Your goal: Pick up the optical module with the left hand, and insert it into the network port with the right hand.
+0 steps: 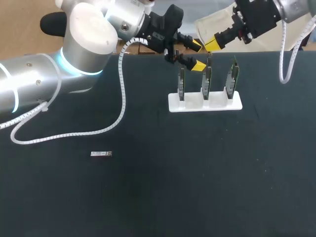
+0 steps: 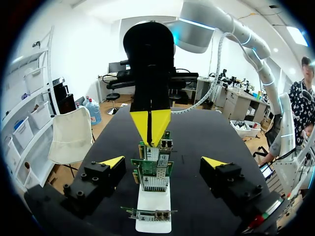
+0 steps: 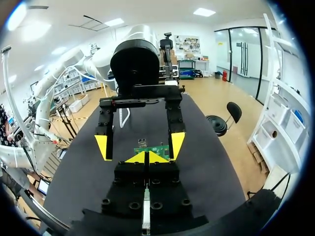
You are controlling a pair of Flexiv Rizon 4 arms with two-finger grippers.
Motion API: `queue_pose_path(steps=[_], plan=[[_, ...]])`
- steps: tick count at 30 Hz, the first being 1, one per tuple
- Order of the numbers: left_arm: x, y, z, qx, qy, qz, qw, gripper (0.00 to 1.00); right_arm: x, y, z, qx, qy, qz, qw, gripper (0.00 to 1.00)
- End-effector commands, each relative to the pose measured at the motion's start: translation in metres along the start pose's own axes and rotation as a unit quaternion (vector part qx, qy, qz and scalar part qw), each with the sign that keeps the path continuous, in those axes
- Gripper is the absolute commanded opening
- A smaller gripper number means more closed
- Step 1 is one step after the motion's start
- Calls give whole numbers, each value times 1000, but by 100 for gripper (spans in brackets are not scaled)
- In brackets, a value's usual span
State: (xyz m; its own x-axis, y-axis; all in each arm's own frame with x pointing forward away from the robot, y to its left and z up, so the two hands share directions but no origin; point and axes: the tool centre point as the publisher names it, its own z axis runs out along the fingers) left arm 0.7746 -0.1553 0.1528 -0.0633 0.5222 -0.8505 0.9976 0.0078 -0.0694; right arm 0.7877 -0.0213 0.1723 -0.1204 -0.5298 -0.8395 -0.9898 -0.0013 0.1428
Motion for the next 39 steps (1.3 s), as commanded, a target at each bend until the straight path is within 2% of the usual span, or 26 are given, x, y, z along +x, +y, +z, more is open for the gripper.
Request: queue_pose_path(steps=[1, 14, 39], plan=[[0, 0, 0, -1, 0, 1, 1000, 100, -2, 1, -1, 5, -6, -3, 1000, 0], [0, 0, 0, -1, 0, 1, 1000, 100, -14, 7, -10, 12, -16, -25, 999, 0], [0, 0, 0, -1, 0, 1, 1000, 100, 0, 12, -1, 5, 3, -11, 1000, 0]])
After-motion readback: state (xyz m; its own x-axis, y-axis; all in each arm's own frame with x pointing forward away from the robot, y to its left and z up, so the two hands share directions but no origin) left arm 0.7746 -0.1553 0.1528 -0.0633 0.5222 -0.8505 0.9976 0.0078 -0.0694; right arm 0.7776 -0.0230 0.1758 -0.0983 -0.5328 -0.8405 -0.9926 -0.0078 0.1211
